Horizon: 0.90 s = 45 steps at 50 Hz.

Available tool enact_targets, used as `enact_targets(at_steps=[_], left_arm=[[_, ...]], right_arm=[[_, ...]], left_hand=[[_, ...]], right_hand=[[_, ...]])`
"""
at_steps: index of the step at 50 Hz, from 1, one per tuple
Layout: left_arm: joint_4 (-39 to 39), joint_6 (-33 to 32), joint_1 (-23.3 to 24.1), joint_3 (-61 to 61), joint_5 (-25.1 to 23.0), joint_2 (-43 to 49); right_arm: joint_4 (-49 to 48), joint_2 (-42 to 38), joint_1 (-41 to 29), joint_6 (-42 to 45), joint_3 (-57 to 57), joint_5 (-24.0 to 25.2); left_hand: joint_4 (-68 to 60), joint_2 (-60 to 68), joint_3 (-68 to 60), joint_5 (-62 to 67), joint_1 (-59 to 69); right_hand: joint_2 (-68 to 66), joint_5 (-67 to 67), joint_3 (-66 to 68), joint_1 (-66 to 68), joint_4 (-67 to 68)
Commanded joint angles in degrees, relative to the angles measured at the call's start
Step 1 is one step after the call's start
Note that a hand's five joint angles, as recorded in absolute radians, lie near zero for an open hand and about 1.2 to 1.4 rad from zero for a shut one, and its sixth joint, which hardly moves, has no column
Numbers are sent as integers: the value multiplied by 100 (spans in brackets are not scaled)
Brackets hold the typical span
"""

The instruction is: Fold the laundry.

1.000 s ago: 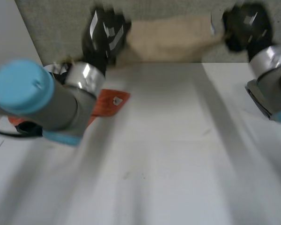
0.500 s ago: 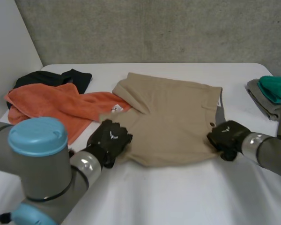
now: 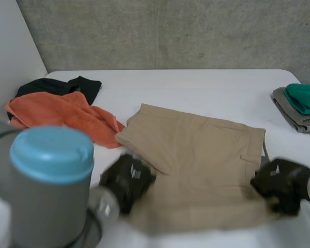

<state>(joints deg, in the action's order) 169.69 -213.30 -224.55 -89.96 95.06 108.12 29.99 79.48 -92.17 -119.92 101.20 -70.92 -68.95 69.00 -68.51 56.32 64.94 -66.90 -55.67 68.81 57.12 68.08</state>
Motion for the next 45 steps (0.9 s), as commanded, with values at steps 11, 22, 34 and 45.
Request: enact_targets(at_steps=[11,22,34,45], left_arm=[[3860,-2251,-739,3668,-198,3495],[4089,-2207,-933,5024,-1148,5096],[4362,-1759,-915,3444,-682,3578],[4309,-21,-792,746,-472,1381]], right_arm=[[-4157,-2260,-960,-858,-1998,-1776],[-6163,-3843,-1189,-340,-3017,-2197],[-5155,-2061,-1207,-1789,-2122,-1935],[-2393,-1269,-662,-3529,-1208,-1170]], left_hand=[[-1105,1100,-1149,1368,1506],[5828,-5833,5784,-5565,-5427],[5895,-5900,5851,-5632,-5494],[5895,-5900,5851,-5632,-5494]], right_hand=[[-1310,-1433,1119,2288,1192],[5690,5567,-5881,-4712,-5808],[5690,5567,-5881,-4712,-5808],[5161,5037,-5351,-4182,-5278]])
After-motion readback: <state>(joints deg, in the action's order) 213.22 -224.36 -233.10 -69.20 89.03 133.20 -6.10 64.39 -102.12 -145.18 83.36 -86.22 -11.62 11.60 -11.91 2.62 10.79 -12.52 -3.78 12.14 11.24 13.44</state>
